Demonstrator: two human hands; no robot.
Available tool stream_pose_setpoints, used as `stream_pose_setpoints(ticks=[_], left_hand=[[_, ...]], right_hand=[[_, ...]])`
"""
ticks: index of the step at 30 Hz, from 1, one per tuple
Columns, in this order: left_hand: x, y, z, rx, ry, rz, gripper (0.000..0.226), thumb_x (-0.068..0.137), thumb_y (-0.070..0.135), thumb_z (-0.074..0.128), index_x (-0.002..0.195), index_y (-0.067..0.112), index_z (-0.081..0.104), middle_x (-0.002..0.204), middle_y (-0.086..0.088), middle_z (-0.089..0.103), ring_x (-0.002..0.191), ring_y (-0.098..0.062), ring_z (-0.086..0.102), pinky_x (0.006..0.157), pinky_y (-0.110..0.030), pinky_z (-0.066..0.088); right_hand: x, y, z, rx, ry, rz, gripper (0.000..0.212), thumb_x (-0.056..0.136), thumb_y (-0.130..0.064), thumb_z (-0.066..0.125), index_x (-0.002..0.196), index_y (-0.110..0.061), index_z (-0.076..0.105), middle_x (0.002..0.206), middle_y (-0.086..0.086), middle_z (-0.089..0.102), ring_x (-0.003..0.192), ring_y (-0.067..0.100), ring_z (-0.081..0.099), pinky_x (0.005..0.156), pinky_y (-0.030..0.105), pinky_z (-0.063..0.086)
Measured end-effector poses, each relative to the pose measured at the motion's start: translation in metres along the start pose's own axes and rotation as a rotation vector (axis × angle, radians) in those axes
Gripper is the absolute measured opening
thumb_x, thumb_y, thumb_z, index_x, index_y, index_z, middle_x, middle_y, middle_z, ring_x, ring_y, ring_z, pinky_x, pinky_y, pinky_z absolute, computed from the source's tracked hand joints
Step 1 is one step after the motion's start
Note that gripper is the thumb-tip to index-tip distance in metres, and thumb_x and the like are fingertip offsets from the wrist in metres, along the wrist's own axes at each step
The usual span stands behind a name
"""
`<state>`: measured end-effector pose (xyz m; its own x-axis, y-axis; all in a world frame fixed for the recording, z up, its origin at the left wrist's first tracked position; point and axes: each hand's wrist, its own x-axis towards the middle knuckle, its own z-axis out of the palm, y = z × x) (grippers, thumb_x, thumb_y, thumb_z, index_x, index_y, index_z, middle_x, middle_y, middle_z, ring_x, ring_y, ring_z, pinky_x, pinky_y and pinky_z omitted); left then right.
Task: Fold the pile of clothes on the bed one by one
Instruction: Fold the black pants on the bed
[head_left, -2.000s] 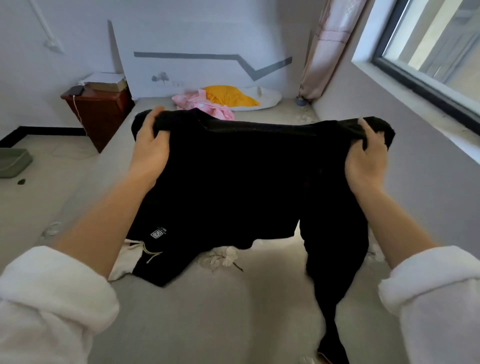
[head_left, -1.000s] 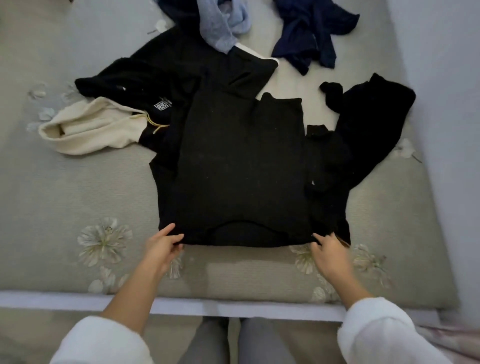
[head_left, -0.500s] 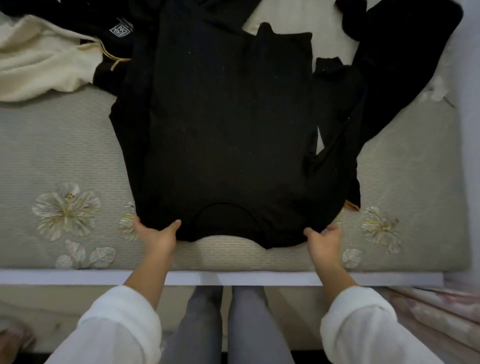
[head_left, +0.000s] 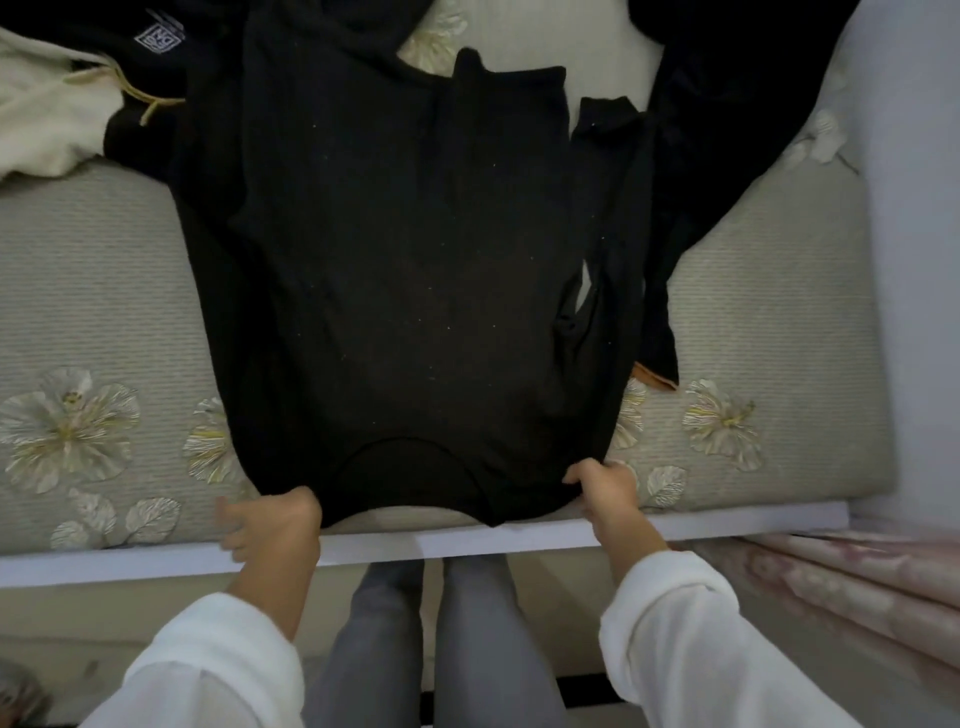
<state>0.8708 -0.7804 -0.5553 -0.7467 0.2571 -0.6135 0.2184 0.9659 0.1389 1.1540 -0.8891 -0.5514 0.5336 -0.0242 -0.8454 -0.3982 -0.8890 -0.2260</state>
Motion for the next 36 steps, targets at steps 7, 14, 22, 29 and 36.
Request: stream_pose_setpoints(ticks=[7,14,22,29,36], left_hand=[[-0.076,0.036,0.056,0.435,-0.134,1.073,0.068,0.085,0.013,0.065,0.144,0.014,0.031,0.151,-0.015,0.023,0.138,-0.036,0.021,0.109,-0.052,0.028],[-0.149,0.041,0.133,0.932,-0.702,1.588,0.079,0.092,0.030,0.057,0.152,0.032,0.005,0.160,0.004,-0.005,0.147,-0.019,-0.007,0.120,-0.037,0.009],[-0.164,0.030,0.158,1.325,-0.616,1.501,0.113,0.085,0.031,0.067,0.138,0.042,-0.033,0.154,-0.005,-0.032,0.141,-0.036,-0.025,0.115,-0.057,0.010],[-0.172,0.030,0.161,1.514,-0.565,1.491,0.116,0.079,0.037,0.073,0.143,0.045,-0.024,0.149,-0.012,-0.039,0.138,-0.042,-0.028,0.114,-0.059,0.011],[-0.170,0.026,0.162,1.538,-0.528,1.520,0.115,0.080,0.036,0.072,0.141,0.046,-0.026,0.147,-0.013,-0.041,0.137,-0.043,-0.029,0.115,-0.059,0.010]], right_hand=[[0.023,-0.072,-0.040,0.363,-0.176,-0.072,0.014,0.085,-0.018,0.052,0.090,-0.012,0.064,0.087,0.006,0.065,0.075,0.019,0.059,0.063,0.031,0.046],[0.053,-0.121,-0.049,0.773,-0.469,0.044,0.060,0.090,-0.047,0.053,0.126,0.001,0.055,0.116,0.016,0.065,0.109,0.030,0.062,0.098,0.042,0.047],[0.048,-0.149,-0.077,0.895,-0.722,-0.170,0.025,0.082,-0.020,0.065,0.100,-0.006,0.075,0.112,0.013,0.069,0.108,0.029,0.065,0.098,0.042,0.049],[0.049,-0.104,-0.127,1.285,-0.709,-0.411,0.028,0.070,0.000,0.064,0.083,-0.024,0.068,0.098,0.000,0.068,0.098,0.016,0.064,0.091,0.030,0.050],[0.066,-0.135,-0.121,0.912,-0.424,-0.137,0.050,0.081,-0.037,0.069,0.124,-0.013,0.059,0.118,0.008,0.067,0.108,0.022,0.065,0.084,0.033,0.054]])
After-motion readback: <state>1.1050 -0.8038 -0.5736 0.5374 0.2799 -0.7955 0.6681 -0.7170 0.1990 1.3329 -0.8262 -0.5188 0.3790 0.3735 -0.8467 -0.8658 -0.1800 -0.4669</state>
